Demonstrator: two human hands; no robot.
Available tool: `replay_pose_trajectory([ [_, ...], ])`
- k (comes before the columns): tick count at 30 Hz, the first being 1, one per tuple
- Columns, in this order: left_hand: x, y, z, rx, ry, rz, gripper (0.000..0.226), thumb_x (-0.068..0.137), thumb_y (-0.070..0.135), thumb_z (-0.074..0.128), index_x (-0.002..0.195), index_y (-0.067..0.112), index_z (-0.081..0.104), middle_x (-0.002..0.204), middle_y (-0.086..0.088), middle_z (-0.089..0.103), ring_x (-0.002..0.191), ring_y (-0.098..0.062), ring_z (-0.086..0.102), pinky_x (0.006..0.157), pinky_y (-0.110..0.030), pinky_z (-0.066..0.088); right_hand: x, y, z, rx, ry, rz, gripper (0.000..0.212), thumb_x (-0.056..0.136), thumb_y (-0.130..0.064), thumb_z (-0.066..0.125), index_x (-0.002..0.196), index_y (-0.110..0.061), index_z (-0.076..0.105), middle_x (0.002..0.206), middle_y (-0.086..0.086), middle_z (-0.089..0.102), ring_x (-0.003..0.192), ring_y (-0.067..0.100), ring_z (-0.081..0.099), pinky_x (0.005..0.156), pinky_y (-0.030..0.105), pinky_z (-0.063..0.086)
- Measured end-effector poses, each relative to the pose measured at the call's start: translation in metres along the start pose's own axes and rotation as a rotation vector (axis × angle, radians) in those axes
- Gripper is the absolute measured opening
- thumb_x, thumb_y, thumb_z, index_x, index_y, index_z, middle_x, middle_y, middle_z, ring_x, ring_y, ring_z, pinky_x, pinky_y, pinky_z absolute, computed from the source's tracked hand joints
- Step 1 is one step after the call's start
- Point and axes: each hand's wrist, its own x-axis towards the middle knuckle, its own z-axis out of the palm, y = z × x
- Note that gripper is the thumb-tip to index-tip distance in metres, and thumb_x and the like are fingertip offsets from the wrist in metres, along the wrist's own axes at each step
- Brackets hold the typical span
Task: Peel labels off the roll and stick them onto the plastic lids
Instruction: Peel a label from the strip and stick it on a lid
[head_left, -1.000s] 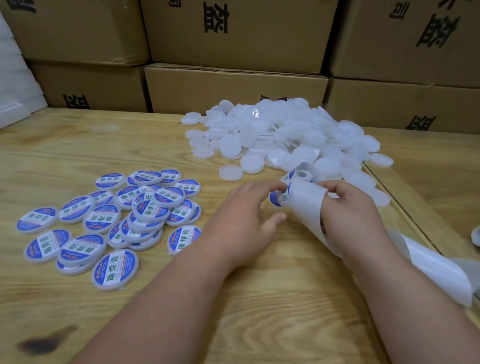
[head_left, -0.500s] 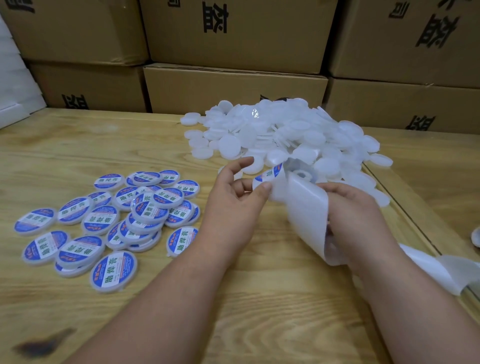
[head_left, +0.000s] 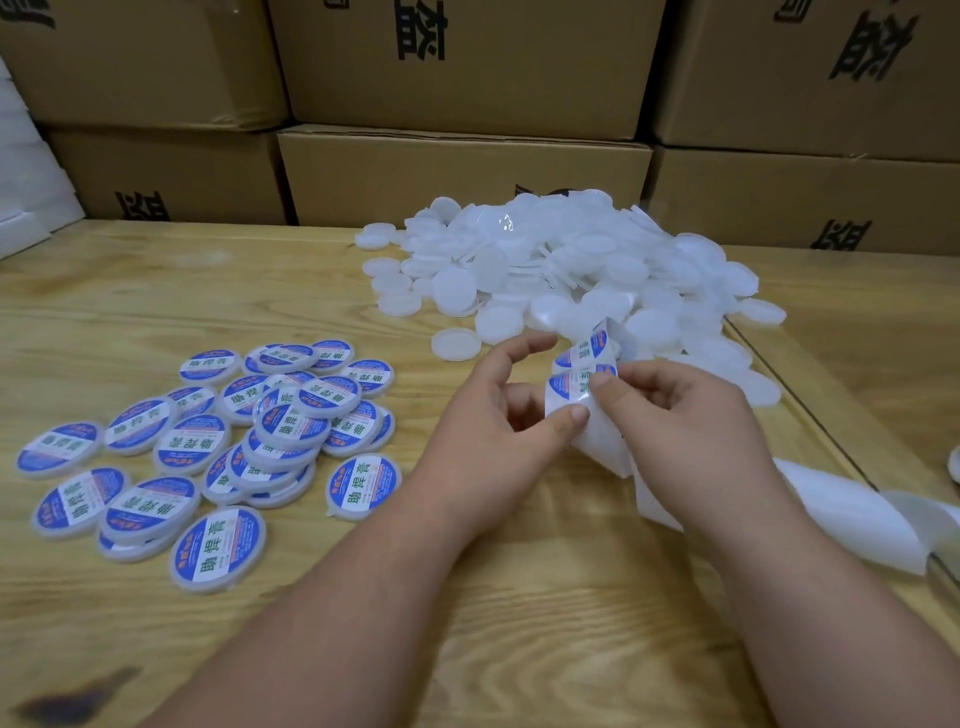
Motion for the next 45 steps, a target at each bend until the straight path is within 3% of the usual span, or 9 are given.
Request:
replay_pose_trajectory([
  [5,0.006,-0.006,-0.005,0.332,0.145,0.038,0.044,0.082,0.034,0.060,0.119,0.055,0.052,0.101,0.020,0.066,0.076,-0.011,0.063,0.072,-0.023,0.050,0.003,0.004,-0.001,-0.018,-0.007,-0.003,0.013,0.089,-0.025,0.071,0.077,-0.023,0.076,0.074,-0.004,0.075,0.067,0.018,0.066,0.064,0.031,0.053],
  [9,0.027,-0.014,-0.023,0.790,0.319,0.032,0.056,0.084,0.014,0.054,0.138,0.028,0.052,0.134,0.011,0.053,0.130,-0.013,0.042,0.108,-0.029,0.035,0.004,0.009,-0.001,-0.041,-0.021,-0.003,0.010,0.086,-0.020,0.067,0.077,-0.021,0.072,0.064,0.005,0.066,0.051,0.010,0.047,0.044,0.014,0.036],
  [12,0.044,-0.021,-0.026,0.967,0.312,-0.055,0.054,0.089,0.013,0.051,0.143,0.016,0.048,0.146,-0.001,0.048,0.141,-0.021,0.033,0.117,-0.036,0.029,0.005,0.012,0.000,-0.043,-0.035,0.004,0.011,0.086,-0.020,0.067,0.077,-0.019,0.073,0.061,-0.001,0.067,0.048,0.006,0.046,0.041,0.012,0.035],
  [18,0.067,-0.031,-0.031,1.087,0.306,-0.284,0.044,0.093,0.028,0.046,0.133,0.012,0.056,0.148,-0.009,0.046,0.148,-0.035,0.022,0.121,-0.047,0.025,0.006,0.016,0.000,-0.050,-0.043,-0.012,0.013,0.087,-0.022,0.068,0.076,-0.019,0.074,0.056,-0.008,0.062,0.047,0.005,0.045,0.041,0.011,0.033],
  [26,0.064,-0.029,-0.029,1.117,0.345,-0.175,0.018,0.095,0.034,0.049,0.086,0.021,0.058,0.109,-0.002,0.065,0.121,-0.032,0.052,0.102,-0.050,0.044,0.008,0.017,0.001,-0.055,-0.034,-0.015,0.014,0.087,-0.021,0.067,0.075,-0.018,0.072,0.049,-0.015,0.053,0.042,0.002,0.040,0.039,0.010,0.030],
  [29,0.062,-0.027,-0.029,1.057,0.370,-0.126,0.027,0.096,0.038,0.051,0.073,0.024,0.052,0.085,0.004,0.065,0.090,-0.026,0.059,0.090,-0.048,0.049,0.008,0.018,0.002,-0.062,-0.033,-0.015,0.014,0.088,-0.021,0.067,0.075,-0.019,0.073,0.050,-0.015,0.053,0.044,0.003,0.040,0.040,0.011,0.031],
  [35,0.052,-0.020,-0.027,0.862,0.337,-0.118,0.026,0.095,0.052,0.053,0.082,0.029,0.053,0.081,0.014,0.060,0.083,-0.013,0.059,0.070,-0.034,0.046,0.007,0.016,0.003,-0.084,-0.034,-0.016,0.015,0.089,-0.023,0.066,0.076,-0.019,0.072,0.055,-0.004,0.061,0.046,0.003,0.043,0.042,0.012,0.034],
  [41,0.019,0.003,-0.030,0.000,0.475,-0.091,0.028,0.092,0.033,0.040,0.091,0.040,0.067,0.088,0.004,0.072,0.069,-0.013,0.065,0.054,-0.021,0.048,0.007,0.017,0.004,-0.091,-0.034,-0.045,0.018,0.090,-0.025,0.065,0.075,-0.018,0.070,0.052,-0.009,0.058,0.045,0.001,0.044,0.043,0.010,0.035],
  [45,-0.008,0.009,-0.020,-0.144,0.484,-0.101,0.022,0.085,0.051,0.047,0.073,0.039,0.063,0.072,0.010,0.063,0.060,-0.013,0.061,0.047,-0.025,0.042,0.006,0.019,0.008,-0.082,-0.045,-0.103,0.022,0.093,-0.030,0.067,0.073,-0.022,0.069,0.047,-0.018,0.052,0.043,0.000,0.045,0.041,0.009,0.033],
])
